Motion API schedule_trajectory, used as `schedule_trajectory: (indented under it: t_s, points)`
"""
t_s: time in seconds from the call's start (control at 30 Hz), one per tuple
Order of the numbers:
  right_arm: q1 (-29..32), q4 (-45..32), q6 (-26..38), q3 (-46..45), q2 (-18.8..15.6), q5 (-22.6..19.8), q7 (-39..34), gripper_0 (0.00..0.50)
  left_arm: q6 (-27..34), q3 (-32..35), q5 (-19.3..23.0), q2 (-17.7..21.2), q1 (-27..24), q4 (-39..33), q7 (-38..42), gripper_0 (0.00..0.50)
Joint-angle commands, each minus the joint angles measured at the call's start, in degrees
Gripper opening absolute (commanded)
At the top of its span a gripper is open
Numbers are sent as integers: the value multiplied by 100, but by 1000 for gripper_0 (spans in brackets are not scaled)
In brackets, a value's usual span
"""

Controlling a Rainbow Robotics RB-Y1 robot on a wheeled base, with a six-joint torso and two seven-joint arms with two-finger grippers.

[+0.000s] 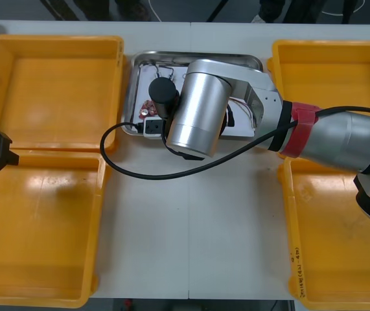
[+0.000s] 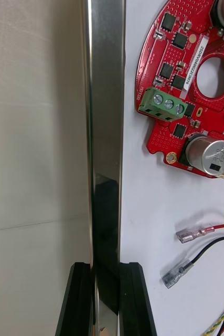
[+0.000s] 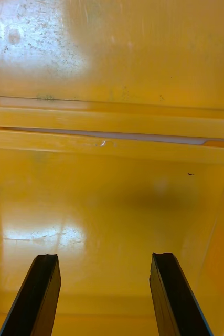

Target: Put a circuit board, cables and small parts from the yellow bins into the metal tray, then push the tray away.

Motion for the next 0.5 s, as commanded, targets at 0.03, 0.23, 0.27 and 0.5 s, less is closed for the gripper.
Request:
schedule_trajectory:
  t_s: [0.03, 0.23, 0.27, 0.5]
  points:
    - [-395, 93, -153, 119, 89, -27, 328, 0, 37, 175, 39, 249, 79, -175, -212, 500]
    - [-509, 286, -364, 233, 98, -10, 372, 0, 37, 175, 39, 249, 79, -175, -212, 500]
    - [-509, 304, -390, 233, 107, -10, 381, 0, 37, 175, 39, 249, 79, -175, -212, 500]
    - [-641, 567, -584, 233, 142, -10, 460, 0, 37, 175, 39, 249, 79, -175, -212, 500]
